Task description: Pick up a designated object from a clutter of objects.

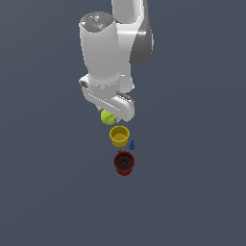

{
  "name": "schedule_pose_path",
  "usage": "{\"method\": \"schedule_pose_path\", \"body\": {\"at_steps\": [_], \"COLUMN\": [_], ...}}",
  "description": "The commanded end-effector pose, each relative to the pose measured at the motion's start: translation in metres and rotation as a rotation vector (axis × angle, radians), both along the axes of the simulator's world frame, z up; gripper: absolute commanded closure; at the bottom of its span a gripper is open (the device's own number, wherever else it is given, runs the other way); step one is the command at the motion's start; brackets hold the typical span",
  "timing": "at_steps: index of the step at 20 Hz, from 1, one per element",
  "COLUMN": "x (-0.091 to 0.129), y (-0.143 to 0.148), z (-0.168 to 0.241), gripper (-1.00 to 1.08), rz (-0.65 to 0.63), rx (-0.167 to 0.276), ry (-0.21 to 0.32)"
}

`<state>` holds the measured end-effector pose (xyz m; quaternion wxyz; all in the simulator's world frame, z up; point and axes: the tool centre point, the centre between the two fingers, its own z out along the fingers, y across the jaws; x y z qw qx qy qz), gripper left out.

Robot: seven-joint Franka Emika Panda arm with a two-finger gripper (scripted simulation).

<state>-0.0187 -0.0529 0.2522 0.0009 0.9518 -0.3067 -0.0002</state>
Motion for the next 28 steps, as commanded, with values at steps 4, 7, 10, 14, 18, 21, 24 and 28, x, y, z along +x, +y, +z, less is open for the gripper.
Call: {"method": "schedule_pose_path", "body": {"at_steps": [4,7,10,14,18,21,24,28], "x": [-0.014,-0.02,-0.027,-0.033,-0.038,-0.04,-0.041,-0.041], "y": [0.045,0.069,0.093,0.121,0.143,0.155,0.163,0.167], "z": [0.054,0.082,0.109,0.141,0.166,0.179,0.188,0.193], "gripper": [1.08,1.08,1.08,1.08,1.08,1.08,1.08,1.08], "rz": [-0.001,-0.001,-0.001,0.0,0.0,0.001,0.001,0.001], "rx": [-0.003,-0.004,-0.004,-0.002,-0.001,0.001,0.001,0.001], "ry": [-0.001,-0.001,-0.001,-0.001,-0.001,-0.001,-0.001,-0.001]}}
